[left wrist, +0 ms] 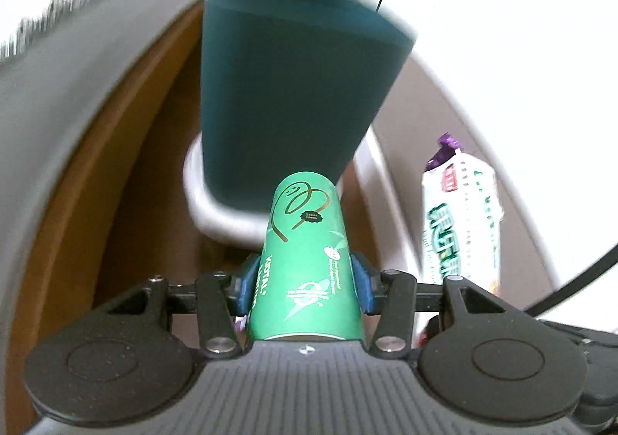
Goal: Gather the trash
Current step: 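Carry the green can and biscuit packet over the wastebasket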
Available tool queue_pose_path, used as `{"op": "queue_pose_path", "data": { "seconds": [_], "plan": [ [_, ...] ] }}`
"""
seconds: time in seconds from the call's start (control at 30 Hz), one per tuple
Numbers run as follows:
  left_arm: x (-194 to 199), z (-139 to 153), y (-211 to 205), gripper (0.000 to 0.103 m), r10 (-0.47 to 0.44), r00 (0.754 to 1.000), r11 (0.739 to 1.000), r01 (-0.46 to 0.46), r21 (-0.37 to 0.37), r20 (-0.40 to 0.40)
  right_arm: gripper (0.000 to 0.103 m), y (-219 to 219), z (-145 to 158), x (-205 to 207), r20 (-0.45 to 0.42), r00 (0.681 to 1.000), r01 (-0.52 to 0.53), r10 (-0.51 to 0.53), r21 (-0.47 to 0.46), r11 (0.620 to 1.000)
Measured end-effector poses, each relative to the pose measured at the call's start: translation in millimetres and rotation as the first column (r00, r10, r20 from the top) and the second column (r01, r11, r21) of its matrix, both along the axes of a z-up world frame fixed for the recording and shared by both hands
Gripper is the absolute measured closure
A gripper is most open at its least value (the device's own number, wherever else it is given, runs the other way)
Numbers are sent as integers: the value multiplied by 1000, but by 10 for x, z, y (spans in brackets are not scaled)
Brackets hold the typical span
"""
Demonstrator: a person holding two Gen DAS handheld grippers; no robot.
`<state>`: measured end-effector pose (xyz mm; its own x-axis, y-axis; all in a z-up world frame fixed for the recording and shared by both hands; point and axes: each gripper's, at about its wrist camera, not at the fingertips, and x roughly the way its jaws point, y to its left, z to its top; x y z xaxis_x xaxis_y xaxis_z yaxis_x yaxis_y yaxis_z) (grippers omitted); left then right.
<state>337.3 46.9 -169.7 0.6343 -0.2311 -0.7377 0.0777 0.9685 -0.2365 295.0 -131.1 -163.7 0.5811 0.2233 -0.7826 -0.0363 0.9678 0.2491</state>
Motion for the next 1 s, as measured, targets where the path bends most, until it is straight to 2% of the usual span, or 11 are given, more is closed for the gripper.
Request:
{"op": "queue_pose_path", "data": {
  "seconds": [0.3, 0.5, 0.67, 0.8, 1.0],
  "plan": [
    [407, 939, -28, 55, -28, 986, 999, 31, -21, 162, 67, 213, 810, 397, 173, 984, -41, 44, -20, 999],
    [738, 1391, 2, 55, -18, 964, 1000, 23, -16, 264, 67, 262, 1162, 832, 215, 976, -37, 36, 2, 999],
    [1208, 1489, -9, 55, -3, 959, 1000, 4, -1, 284, 67, 410, 1323, 1277, 254, 966, -30, 46, -64, 997],
    [1394, 1503, 19, 55, 10, 960, 1000, -17, 22, 280, 67, 525, 1345, 1611, 259, 964, -28, 56, -110, 994],
    [1793, 1257, 129, 55, 40, 972, 997, -54, 54, 232, 67, 666, 1152, 2087, 220, 974, -26, 61, -158, 987]
  ]
}}
